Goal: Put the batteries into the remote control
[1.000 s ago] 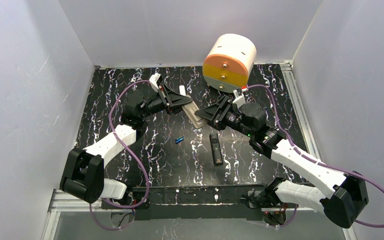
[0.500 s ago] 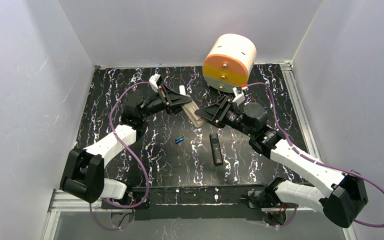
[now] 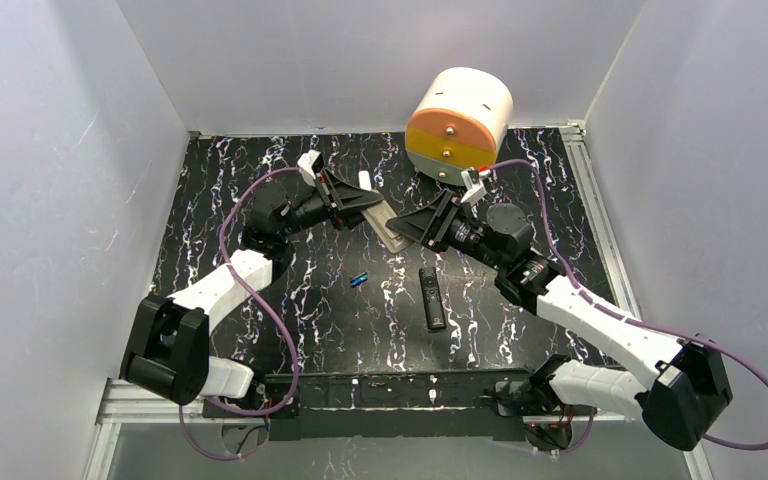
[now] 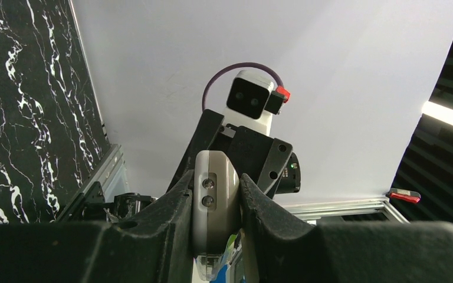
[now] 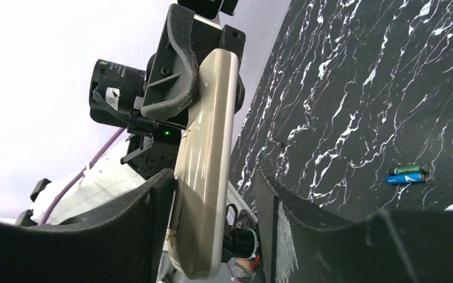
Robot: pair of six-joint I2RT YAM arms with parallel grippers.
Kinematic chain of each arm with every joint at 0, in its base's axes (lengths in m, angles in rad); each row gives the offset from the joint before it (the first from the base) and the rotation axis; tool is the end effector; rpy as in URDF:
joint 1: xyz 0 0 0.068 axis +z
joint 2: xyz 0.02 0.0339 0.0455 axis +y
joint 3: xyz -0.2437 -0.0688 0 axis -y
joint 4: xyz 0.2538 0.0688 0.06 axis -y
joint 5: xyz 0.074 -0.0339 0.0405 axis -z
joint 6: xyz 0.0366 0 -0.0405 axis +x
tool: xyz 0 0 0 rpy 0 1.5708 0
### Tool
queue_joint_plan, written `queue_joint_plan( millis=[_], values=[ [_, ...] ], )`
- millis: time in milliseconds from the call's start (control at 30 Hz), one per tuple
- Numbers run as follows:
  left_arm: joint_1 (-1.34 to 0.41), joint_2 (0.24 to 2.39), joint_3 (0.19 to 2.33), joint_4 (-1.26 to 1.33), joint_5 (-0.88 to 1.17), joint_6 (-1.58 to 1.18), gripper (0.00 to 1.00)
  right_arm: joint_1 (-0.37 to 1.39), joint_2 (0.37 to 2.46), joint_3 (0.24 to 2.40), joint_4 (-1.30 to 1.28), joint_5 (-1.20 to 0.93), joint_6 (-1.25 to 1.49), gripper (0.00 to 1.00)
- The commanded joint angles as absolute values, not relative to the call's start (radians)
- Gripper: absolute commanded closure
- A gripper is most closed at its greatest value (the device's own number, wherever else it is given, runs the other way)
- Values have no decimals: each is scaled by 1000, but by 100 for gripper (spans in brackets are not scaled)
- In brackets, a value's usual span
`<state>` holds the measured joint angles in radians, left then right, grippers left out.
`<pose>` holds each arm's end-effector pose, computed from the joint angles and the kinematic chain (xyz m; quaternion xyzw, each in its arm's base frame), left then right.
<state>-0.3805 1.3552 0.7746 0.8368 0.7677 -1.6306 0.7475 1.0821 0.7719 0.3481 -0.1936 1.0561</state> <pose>0.2784 -0.1387 0.2879 -0.0911 0.6329 -0.7424 0.1999 0.1972 0.1924 0.3125 0.0373 0.6928 0.6040 0.3921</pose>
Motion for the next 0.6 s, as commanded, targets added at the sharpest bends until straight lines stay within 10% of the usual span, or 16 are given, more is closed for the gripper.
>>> queue_joint_plan(
  millis=[0, 567],
  values=[
    [-376, 1337, 792, 890, 743, -1643, 100, 747, 1098, 778, 311, -221, 1144, 38],
    [-377, 1346, 784, 890, 741, -1638, 100, 746, 1068, 710, 457, -259, 1308, 32]
  ],
)
